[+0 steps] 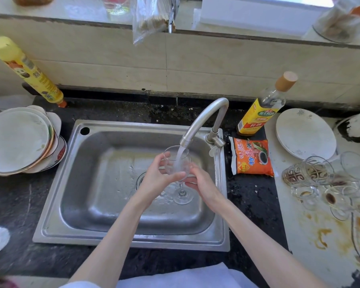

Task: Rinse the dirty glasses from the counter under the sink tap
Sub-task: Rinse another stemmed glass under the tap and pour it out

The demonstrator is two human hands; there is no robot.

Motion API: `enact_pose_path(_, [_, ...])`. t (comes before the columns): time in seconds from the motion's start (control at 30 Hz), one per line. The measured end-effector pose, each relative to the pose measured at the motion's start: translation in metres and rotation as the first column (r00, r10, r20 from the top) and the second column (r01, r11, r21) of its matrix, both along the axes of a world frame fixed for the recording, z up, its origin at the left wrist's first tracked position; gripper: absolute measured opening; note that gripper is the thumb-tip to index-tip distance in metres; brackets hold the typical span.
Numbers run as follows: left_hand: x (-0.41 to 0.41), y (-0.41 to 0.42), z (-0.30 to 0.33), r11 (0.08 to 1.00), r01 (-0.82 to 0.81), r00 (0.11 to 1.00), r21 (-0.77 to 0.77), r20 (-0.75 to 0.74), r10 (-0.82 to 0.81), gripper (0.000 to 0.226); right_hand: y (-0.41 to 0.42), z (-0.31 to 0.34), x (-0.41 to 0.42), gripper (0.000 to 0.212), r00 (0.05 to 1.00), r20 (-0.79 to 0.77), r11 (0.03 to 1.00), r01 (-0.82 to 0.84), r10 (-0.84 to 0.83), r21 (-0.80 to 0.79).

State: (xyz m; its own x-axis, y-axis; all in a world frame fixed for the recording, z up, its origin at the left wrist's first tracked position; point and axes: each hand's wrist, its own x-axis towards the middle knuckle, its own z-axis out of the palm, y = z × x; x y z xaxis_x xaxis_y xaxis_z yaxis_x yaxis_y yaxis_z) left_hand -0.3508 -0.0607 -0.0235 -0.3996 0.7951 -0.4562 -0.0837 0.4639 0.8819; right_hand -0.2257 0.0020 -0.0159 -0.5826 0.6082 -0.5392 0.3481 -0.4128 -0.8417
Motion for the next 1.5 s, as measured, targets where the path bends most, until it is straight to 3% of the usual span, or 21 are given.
enact_pose_path(0.17, [-0.010,-0.001,0.006,0.996,0.083,0.994,0.036,0.062,-0.085,0.062,0.000,-0.002,0.001,0.031,0.997,-0.063,0.999,0.046,-0.045,0.009])
enact_pose_path(0.47, [-0.012,-0.007,0.001,0.996,0.033,0.971,0.078,0.235,-0.050,0.060,-0.001,-0.007,0.004,0.030,0.997,-0.062,0.997,0.046,-0.050,-0.064])
enact_pose_path(0.67, [-0.012,-0.009,0.003,0.995,0.031,0.966,0.094,0.255,-0.054,0.037,0.000,-0.012,0.003,0.028,0.998,-0.036,0.996,0.054,-0.057,-0.078])
enact_pose_path(0.8, [-0.011,-0.008,-0.005,0.992,-0.003,0.981,-0.128,0.193,0.028,0.044,0.001,-0.014,0.002,0.046,0.994,0.108,0.976,0.049,-0.026,-0.214])
enact_pose_path(0.9, [-0.008,-0.009,-0.010,0.945,0.103,0.981,-0.310,0.187,-0.046,0.049,0.000,-0.015,0.000,0.058,0.961,0.271,0.942,0.047,0.048,-0.333])
enact_pose_path(1.13, [-0.002,-0.014,-0.019,0.889,0.128,0.974,-0.440,0.225,-0.029,0.059,-0.004,-0.019,0.003,0.052,0.930,0.362,0.904,0.097,0.067,-0.417])
enact_pose_path(1.27, [-0.003,-0.013,-0.018,0.921,0.110,0.974,-0.374,0.226,-0.024,0.055,-0.001,-0.019,0.003,0.050,0.940,0.336,0.915,0.081,0.061,-0.396])
enact_pose_path(1.5, [-0.003,-0.010,-0.008,0.991,-0.089,0.980,-0.097,0.170,0.105,0.037,0.003,-0.023,-0.002,0.034,0.989,0.082,0.951,0.141,-0.123,-0.274])
